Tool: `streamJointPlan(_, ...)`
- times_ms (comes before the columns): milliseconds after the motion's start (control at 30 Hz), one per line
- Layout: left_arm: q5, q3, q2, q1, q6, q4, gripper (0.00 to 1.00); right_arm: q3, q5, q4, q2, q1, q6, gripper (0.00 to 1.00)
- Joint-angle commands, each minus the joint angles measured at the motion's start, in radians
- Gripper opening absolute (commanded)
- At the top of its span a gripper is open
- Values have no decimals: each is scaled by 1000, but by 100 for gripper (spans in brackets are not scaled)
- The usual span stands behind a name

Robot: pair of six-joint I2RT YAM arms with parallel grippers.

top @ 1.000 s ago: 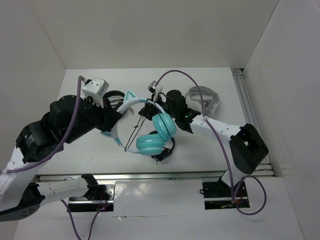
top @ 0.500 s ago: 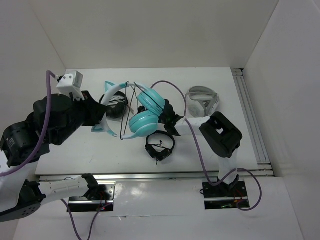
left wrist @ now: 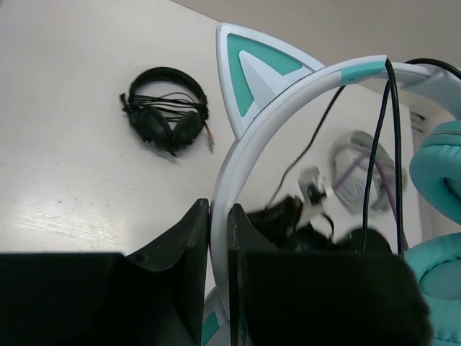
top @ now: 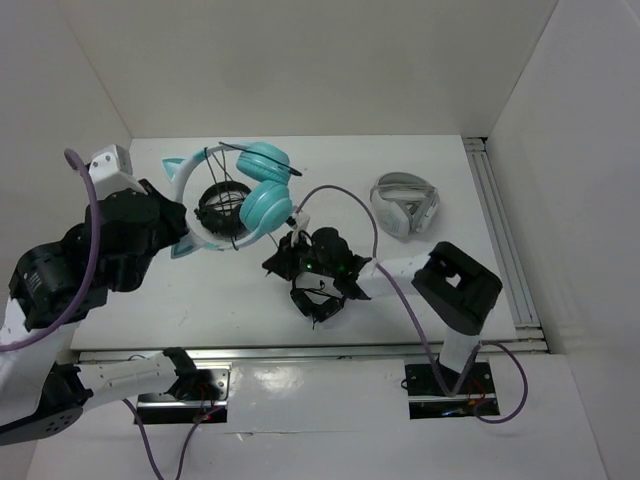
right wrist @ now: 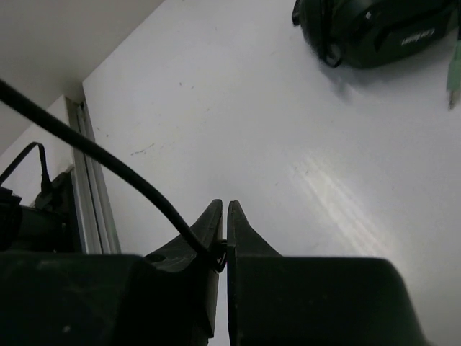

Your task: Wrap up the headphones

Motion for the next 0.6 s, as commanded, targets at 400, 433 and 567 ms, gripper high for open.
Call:
streamJointPlan(400, -53, -130, 310, 314, 158, 352, 0, 90, 984, -795, -416, 628, -47, 0)
streamJointPlan(433, -41, -147, 321, 314, 190, 352, 0, 111, 1065, -875, -416, 651, -62, 0)
streamJointPlan(567, 34, -269, 331, 314, 241, 374, 0, 193, 1162, -989, -437, 660, -142, 0)
